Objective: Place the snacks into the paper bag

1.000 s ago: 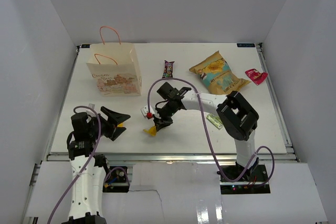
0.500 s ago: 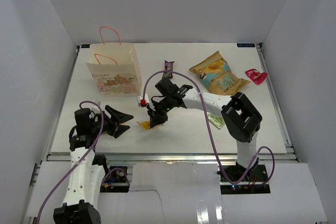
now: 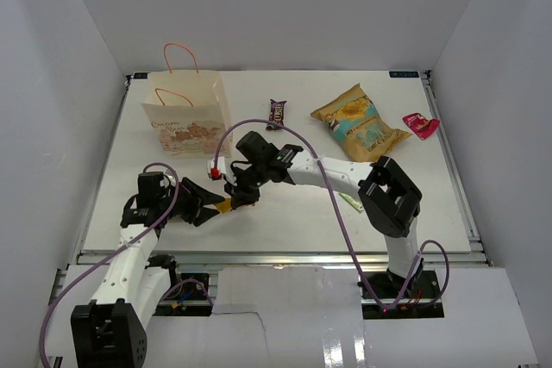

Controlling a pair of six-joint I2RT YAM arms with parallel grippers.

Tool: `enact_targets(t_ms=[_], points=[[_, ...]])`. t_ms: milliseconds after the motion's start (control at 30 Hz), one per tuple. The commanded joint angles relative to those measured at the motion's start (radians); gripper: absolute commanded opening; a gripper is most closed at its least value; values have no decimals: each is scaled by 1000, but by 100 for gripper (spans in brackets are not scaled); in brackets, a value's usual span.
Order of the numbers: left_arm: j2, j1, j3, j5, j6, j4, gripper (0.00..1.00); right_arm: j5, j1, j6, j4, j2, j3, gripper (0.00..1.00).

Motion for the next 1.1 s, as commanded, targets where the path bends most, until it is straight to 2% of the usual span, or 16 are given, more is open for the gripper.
enact_targets(t_ms=[0, 233, 267, 367, 400, 467, 567, 733, 767, 833, 867, 1000, 1067], points=[[2, -9, 27, -37, -7, 13, 56, 14, 10, 16, 43, -3, 53, 21], [-19, -11, 13, -28, -21, 30, 30, 1, 10, 18, 43, -6, 56, 25], [-22, -11, 16, -25, -21, 31, 23, -1, 10, 18, 40, -8, 59, 26], [-30, -11, 49, -35, -7, 34, 11, -4, 10, 4, 15, -22, 67, 42], [-33, -11, 81, -39, 11, 34, 6, 2, 9, -8, -7, -32, 73, 51], [-32, -11, 128, -52, 46, 30, 0, -12, -16, -20, -28, -54, 70, 57], [-7, -11, 259, -92, 149, -35, 0, -54, -85, -31, -49, -132, 37, 66], [82, -11, 530, -78, 290, -102, 0, -168, -275, -8, -84, -293, -28, 69], [96, -11, 574, -69, 298, -110, 0, -182, -344, -5, -89, -311, -60, 69], [151, -11, 663, -48, 301, -111, 0, -183, -404, -11, -94, -368, -100, 69], [172, -11, 753, -34, 289, -110, 0, -176, -453, -22, -95, -400, -146, 69], [303, -12, 969, 33, 229, -63, 0, -157, -530, -51, -97, -457, -252, 69], [382, -11, 1086, 20, 202, -53, 0, -153, -554, -48, -95, -485, -283, 69]])
